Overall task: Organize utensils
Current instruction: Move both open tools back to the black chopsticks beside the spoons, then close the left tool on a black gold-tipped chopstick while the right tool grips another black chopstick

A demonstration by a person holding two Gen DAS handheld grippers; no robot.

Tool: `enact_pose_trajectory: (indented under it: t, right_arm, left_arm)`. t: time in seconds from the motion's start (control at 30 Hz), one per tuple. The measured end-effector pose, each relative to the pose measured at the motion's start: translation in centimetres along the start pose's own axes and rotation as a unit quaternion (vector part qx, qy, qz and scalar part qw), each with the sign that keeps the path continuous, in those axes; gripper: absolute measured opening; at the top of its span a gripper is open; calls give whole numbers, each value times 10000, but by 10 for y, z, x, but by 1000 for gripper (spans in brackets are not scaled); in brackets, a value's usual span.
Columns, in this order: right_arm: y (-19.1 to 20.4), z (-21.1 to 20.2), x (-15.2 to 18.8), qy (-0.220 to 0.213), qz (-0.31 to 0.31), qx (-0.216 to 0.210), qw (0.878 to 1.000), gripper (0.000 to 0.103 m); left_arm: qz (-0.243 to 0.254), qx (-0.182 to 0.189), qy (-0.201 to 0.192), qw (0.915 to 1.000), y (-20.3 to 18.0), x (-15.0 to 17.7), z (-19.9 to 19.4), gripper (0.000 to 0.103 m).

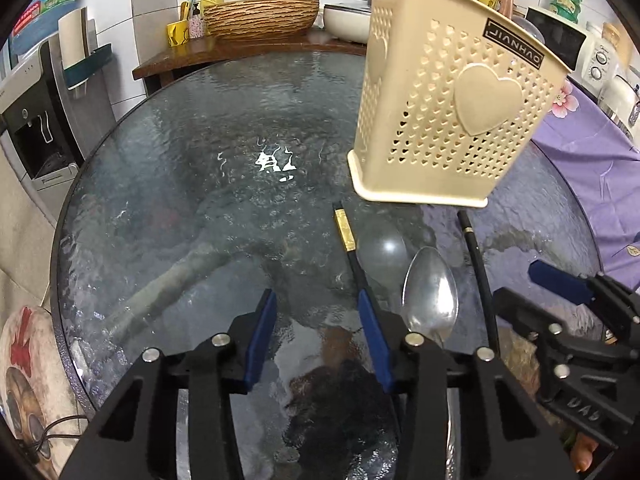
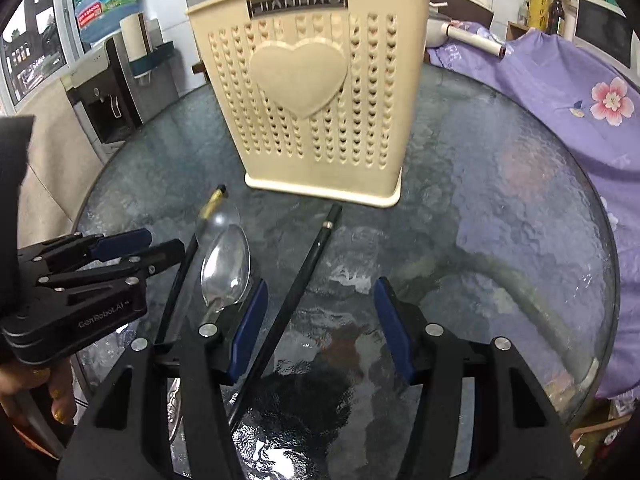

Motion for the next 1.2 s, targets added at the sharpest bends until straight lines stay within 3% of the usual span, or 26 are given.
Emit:
enact_pose_trajectory:
  t: [0.27, 0.47, 0.77, 0.97, 1.2]
  right_arm:
    - [11, 3, 2, 103, -63, 18, 9999, 54]
    - [18, 7, 6, 137, -134, 91, 9998, 52]
    - [7, 5, 11, 105, -415, 178, 9989, 40]
    - [-8, 9, 4, 331, -108, -131, 9993, 36]
    - [-13, 23, -13, 451, -53, 290, 9985, 36]
  left_arm:
    - [98, 110, -20, 9999, -13, 2, -5, 40]
    - [206, -14, 41, 9998, -19, 6, 2, 32]
    - [275, -110, 55, 9995, -7, 5, -2, 19]
    - [205, -73, 90, 9997, -4, -3, 3, 19]
    - [136, -62, 86, 9999, -3, -14, 10, 19]
Point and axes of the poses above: each gripper's, at about its wrist camera, not at the fingertips, and z roughly the way its jaws point, y to its left, x to its underside, the point moved 7 cm from there along z, roughly the way its jaws point, and after that the axes turned 10 degrees about x, right-handed, at the moved point
